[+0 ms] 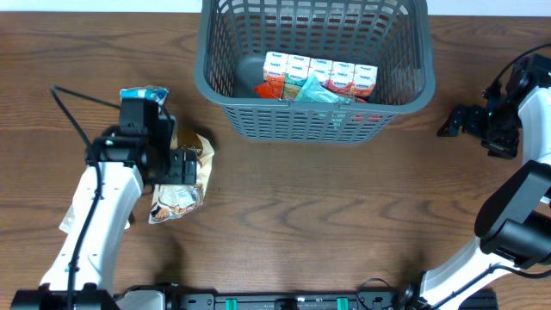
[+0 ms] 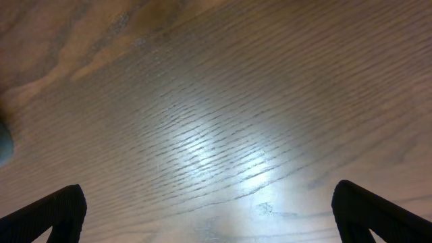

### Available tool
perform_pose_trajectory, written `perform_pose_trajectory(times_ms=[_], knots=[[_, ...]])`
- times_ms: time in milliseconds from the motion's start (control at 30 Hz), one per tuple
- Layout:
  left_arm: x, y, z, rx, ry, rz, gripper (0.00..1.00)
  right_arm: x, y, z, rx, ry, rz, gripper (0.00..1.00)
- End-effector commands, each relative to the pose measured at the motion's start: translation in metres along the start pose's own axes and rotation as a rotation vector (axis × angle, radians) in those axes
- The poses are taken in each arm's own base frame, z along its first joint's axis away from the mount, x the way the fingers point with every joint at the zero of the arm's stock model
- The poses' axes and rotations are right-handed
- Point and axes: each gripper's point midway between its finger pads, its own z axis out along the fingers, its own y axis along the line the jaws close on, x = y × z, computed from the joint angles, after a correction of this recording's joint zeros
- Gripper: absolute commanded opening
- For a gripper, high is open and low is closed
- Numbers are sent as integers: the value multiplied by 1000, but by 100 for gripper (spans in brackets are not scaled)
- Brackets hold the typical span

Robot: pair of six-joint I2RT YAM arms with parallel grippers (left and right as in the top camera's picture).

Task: Pack container
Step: 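Lower the left gripper onto the brown PanTree bag and close on it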

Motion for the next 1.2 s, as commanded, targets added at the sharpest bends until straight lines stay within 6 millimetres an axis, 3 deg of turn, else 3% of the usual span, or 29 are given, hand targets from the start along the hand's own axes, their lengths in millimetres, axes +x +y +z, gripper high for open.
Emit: perform_pose_trajectory(times_ms=[0,467,967,1000,1100,1167], knots=[[13,-6,16,39,42,-23,99,1,11,4,-9,7,-42,99],[9,-3,75,33,118,-28,99,-1,27,5,-11,-5,-88,99],[10,-1,104,24,156,-23,98,-1,26,5,-4,-5,-108,99],[10,0,104,17,156,-23,95,-2,26,5,-4,-6,-107,99],[10,2,104,5,156,-22,73,-2,26,5,-4,-8,-108,99],[11,2,104,5,159,-22,45,-3,26,5,-4,-10,-108,99]])
